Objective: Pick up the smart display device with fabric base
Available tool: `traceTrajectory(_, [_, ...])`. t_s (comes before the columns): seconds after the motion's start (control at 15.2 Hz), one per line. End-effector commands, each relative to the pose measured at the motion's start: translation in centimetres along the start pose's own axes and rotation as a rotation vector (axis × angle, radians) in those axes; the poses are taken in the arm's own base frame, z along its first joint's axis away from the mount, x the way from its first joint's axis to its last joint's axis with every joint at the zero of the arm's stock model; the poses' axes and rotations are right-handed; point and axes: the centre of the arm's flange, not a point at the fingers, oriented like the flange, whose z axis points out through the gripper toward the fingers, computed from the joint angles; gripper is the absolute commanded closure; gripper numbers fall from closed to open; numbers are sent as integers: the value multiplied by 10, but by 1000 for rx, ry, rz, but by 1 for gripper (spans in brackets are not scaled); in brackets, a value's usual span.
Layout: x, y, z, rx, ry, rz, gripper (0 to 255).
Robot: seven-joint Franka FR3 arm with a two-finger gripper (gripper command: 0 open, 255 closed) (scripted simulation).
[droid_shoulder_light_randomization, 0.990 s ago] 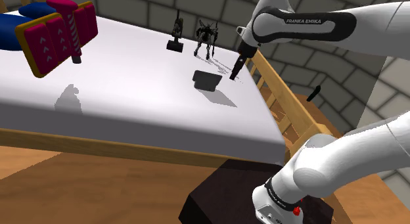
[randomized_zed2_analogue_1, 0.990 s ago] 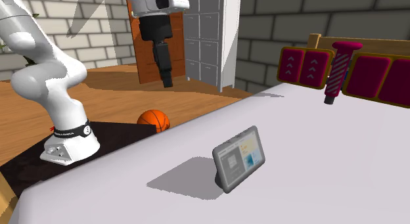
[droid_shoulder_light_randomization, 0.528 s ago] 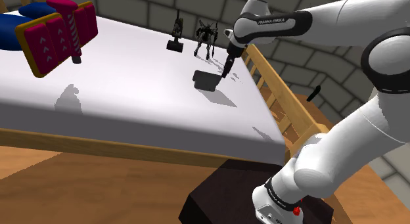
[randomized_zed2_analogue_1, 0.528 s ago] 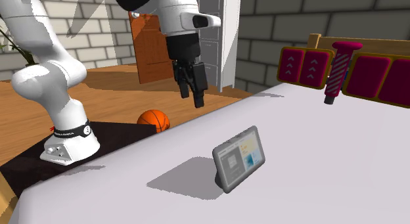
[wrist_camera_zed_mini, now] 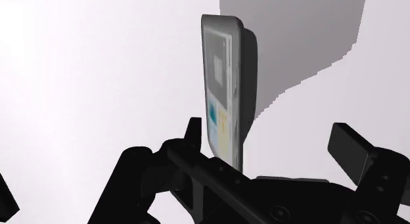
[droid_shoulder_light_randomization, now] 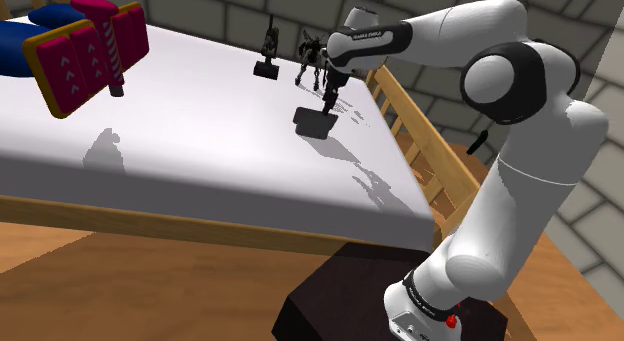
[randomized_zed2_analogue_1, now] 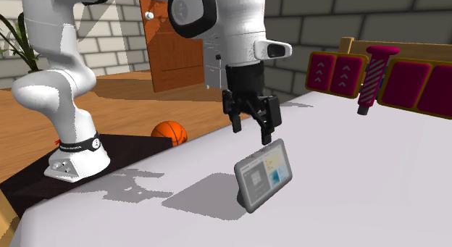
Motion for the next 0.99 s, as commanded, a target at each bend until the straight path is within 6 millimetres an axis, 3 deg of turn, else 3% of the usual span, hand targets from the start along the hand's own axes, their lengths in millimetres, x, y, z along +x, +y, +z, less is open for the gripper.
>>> traceTrajectory(0.0, [10,17,17,-3,2,-50,0])
traceTrajectory(0.66, [12,18,61,-4,3,-65,0])
traceTrajectory(0.73, [12,18,61,-4,3,-65,255])
traceTrajectory(0.92, [12,18,61,-4,3,-65,255])
